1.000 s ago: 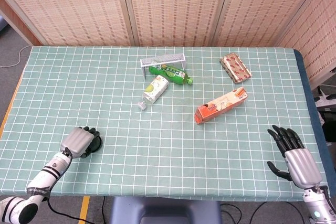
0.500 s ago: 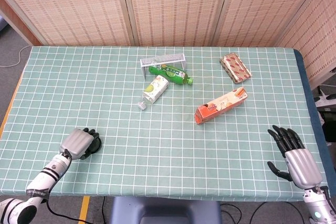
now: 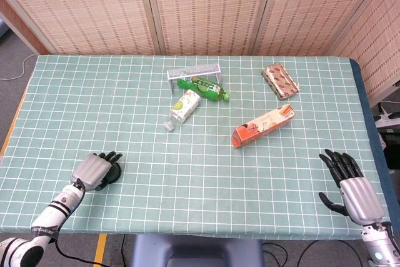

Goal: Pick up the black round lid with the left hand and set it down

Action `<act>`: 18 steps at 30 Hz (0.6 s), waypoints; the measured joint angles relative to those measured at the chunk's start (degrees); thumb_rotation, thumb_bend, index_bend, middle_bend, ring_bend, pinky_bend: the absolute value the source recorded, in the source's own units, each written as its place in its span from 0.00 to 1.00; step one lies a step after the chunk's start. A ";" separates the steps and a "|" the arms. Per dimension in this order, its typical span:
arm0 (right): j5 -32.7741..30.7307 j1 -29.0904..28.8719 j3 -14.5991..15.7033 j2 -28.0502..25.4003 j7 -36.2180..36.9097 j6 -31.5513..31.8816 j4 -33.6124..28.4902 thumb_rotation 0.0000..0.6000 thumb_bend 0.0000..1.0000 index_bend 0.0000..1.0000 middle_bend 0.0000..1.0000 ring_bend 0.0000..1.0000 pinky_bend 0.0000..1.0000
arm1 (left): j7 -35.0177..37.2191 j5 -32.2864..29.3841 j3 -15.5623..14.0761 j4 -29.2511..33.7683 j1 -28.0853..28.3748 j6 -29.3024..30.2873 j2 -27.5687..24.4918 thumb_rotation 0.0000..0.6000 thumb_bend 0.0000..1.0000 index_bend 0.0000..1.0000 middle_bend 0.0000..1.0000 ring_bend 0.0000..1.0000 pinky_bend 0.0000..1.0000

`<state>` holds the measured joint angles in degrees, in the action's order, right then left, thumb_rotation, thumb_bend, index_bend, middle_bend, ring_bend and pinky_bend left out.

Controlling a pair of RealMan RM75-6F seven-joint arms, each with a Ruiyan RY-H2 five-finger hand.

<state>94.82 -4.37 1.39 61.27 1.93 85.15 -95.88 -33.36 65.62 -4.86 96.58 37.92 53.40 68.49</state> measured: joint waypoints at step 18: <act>-0.02 -0.03 0.01 0.04 0.10 -0.09 0.05 1.00 0.23 0.00 0.00 0.00 0.00 | 4.02 4.53 1.63 0.41 -0.94 1.84 -0.93 1.00 0.36 0.43 0.56 0.53 0.54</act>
<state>94.80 -4.40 1.40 61.31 2.03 85.05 -95.83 -29.34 70.15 -3.24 96.99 36.97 55.24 67.56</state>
